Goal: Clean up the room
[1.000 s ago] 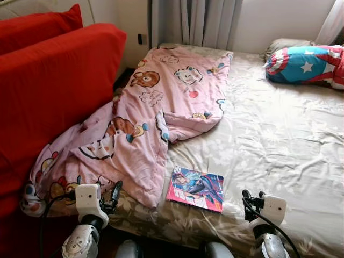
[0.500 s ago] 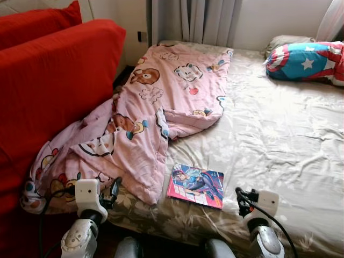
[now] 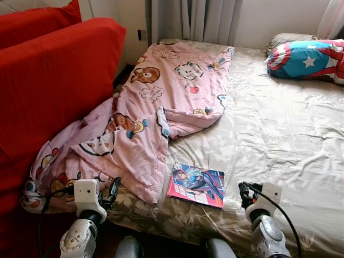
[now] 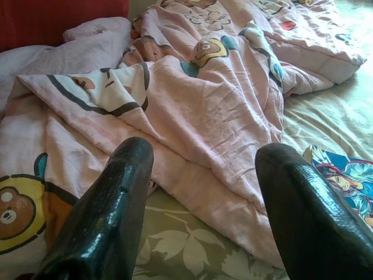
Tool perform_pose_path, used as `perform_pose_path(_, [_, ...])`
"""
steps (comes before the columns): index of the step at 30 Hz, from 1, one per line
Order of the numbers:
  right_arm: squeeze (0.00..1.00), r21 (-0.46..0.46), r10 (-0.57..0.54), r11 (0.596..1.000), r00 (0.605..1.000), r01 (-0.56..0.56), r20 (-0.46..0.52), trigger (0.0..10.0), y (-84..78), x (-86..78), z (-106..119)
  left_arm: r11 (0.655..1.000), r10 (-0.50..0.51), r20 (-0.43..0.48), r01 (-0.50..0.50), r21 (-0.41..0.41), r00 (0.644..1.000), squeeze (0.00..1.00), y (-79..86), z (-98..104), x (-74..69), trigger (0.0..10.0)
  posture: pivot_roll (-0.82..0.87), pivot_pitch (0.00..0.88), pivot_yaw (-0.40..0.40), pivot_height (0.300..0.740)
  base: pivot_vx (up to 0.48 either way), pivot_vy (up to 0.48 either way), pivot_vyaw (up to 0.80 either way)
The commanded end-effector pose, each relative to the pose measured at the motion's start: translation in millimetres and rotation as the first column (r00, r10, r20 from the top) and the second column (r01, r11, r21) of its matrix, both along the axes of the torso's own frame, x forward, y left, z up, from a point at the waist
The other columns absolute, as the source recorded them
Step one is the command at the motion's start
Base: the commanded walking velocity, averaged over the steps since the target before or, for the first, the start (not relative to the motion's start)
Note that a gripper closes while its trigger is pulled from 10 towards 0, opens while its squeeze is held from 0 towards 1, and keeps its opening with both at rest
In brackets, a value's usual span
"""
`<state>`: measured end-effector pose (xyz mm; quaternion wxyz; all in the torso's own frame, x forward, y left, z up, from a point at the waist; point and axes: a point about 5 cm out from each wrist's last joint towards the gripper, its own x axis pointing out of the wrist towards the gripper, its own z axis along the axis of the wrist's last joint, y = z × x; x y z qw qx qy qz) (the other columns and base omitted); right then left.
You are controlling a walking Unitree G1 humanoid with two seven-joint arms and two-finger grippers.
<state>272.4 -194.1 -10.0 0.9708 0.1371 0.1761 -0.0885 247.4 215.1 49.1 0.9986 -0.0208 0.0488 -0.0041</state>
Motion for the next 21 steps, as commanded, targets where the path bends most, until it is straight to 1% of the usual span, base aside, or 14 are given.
perform_pose_path(1, [0.00,0.000,-0.001,1.000,1.000,0.001,-0.009,10.0,0.4,-0.1,-1.1,1.000,0.007,-0.014,-0.007,-0.006,1.000,0.00,0.0,-1.5,-1.7,10.0,0.07,0.098,-0.038,0.623,0.000,0.000,0.00])
perform_pose_path(3, [0.00,0.001,0.004,1.000,1.000,-0.004,-0.012,10.0,1.7,-2.0,-2.7,1.000,0.006,-0.015,-0.006,-0.008,1.000,0.00,-0.6,-1.7,-1.4,10.0,0.07,0.097,-0.039,0.623,0.000,0.000,0.00])
perform_pose_path(5, [0.00,0.005,0.005,1.000,1.000,-0.005,-0.017,10.0,4.0,-5.7,-5.6,1.000,0.005,-0.014,-0.005,-0.008,1.000,0.00,-0.9,-1.5,-1.0,10.0,0.07,0.097,-0.040,0.623,0.244,0.000,0.00])
perform_pose_path(11, [0.00,0.019,-0.005,1.000,1.000,0.006,-0.030,10.0,5.0,-8.7,-8.6,1.000,0.003,-0.015,-0.003,-0.005,1.000,0.00,-1.4,-1.7,-0.7,10.0,0.07,0.102,-0.040,0.623,0.264,0.000,0.00])
perform_pose_path(15, [0.00,0.027,-0.010,1.000,0.999,0.011,-0.042,10.0,4.9,-9.9,-10.2,1.000,0.002,-0.020,-0.002,-0.005,1.000,0.00,-2.8,-3.5,-1.8,10.0,0.07,0.109,-0.044,0.623,0.309,0.000,-0.68])
perform_pose_path(18, [0.00,0.015,-0.009,1.000,1.000,0.010,-0.025,10.0,3.8,-9.4,-8.5,1.000,0.003,-0.024,-0.003,-0.005,1.000,0.00,-3.8,-5.2,-3.8,10.0,0.07,0.114,-0.046,0.623,0.315,0.000,0.00])
perform_pose_path(21, [0.00,0.016,-0.007,1.000,1.000,0.007,-0.027,10.0,4.1,-8.8,-8.3,1.000,0.004,-0.025,-0.004,-0.005,1.000,0.00,-4.1,-5.5,-4.8,10.0,0.08,0.118,-0.047,0.623,0.316,0.000,0.00])
